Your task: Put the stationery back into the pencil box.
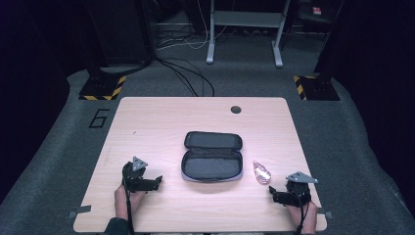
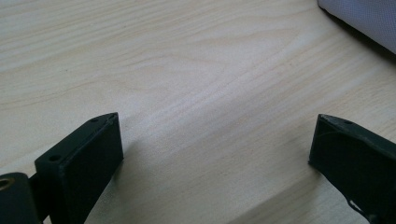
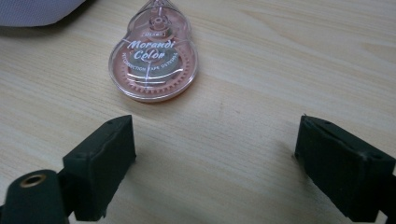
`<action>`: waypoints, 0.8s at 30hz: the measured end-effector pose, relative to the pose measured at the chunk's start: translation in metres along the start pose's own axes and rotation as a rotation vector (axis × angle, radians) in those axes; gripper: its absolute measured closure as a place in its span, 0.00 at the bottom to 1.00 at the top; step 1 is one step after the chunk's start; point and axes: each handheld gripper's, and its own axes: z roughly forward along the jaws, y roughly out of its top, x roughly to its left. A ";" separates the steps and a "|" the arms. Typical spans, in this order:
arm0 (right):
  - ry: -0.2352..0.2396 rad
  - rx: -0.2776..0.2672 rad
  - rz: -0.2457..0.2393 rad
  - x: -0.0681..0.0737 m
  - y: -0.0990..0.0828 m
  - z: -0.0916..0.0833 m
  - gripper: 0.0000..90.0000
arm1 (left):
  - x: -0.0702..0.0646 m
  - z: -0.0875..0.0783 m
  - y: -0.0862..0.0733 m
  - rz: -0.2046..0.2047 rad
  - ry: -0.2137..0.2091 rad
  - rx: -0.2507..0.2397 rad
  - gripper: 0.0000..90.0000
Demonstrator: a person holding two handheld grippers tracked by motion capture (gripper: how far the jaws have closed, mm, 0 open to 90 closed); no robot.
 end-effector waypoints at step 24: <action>0.053 0.032 -0.074 0.026 0.047 0.026 0.02 | 0.001 -0.002 0.001 0.008 -0.009 0.022 0.04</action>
